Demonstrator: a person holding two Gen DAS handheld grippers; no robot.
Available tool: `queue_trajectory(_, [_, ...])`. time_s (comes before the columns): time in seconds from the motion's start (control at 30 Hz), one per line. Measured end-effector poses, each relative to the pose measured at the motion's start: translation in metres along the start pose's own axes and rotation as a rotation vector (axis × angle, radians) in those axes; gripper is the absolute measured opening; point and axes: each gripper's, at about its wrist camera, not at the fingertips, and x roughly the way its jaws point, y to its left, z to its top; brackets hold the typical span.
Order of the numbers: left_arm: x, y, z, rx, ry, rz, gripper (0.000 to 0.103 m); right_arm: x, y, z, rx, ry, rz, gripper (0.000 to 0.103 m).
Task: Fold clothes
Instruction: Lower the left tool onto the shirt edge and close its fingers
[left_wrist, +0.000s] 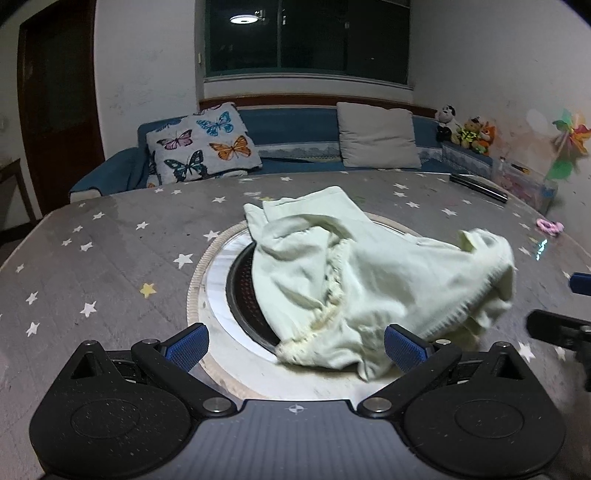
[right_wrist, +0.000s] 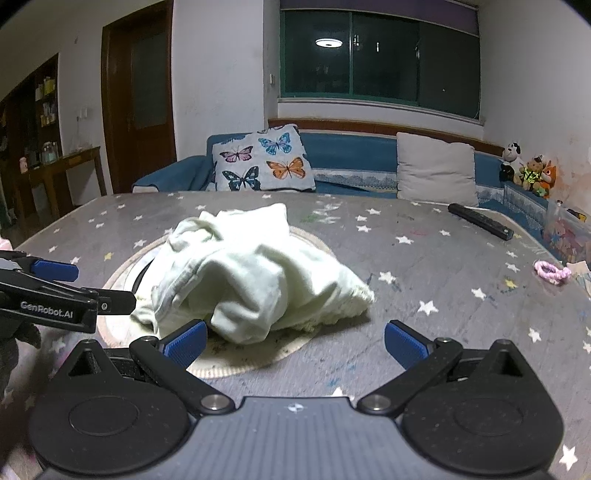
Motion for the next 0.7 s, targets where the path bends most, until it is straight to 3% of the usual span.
queue_trajectory(0.17, [0.018, 0.016, 0.016, -0.053, 0.021, -0.011, 0.085, 0.0, -0.01, 0.015, 0.015, -0.014, 0.0, 0.103])
queue_trajectory(0.33, [0.04, 0.031, 0.033, -0.092, 0.043, -0.007, 0.078, 0.005, -0.018, 0.03, 0.008, -0.027, -0.009, 0.103])
queue_trajectory(0.57, [0.072, 0.044, 0.052, -0.116, 0.073, -0.036, 0.078, 0.031, -0.036, 0.058, 0.004, -0.032, -0.02, 0.102])
queue_trajectory(0.7, [0.089, 0.05, 0.057, -0.127, 0.103, -0.065, 0.078, 0.06, -0.049, 0.074, 0.014, 0.004, -0.007, 0.095])
